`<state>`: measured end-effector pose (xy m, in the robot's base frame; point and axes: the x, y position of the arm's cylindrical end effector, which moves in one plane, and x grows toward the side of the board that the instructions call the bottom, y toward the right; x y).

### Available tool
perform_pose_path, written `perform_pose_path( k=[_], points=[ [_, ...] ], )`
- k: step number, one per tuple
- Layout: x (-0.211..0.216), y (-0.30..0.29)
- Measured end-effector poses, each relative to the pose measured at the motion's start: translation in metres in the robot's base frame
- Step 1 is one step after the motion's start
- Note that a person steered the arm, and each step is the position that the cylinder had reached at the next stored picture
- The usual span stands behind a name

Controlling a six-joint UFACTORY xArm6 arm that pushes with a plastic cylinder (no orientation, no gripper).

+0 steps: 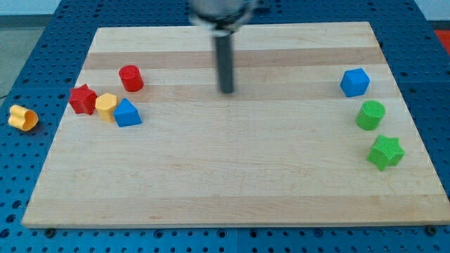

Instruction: Push blue cube towards the bottom center

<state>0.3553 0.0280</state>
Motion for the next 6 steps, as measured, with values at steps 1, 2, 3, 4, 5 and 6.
perform_pose_path(
  k=[1, 2, 3, 4, 5, 6],
  points=[
    [-0.036, 0.115],
    [-0.032, 0.245],
    [-0.022, 0.316],
    [0.011, 0.218],
    [0.039, 0.085],
    [0.053, -0.04]
  ],
)
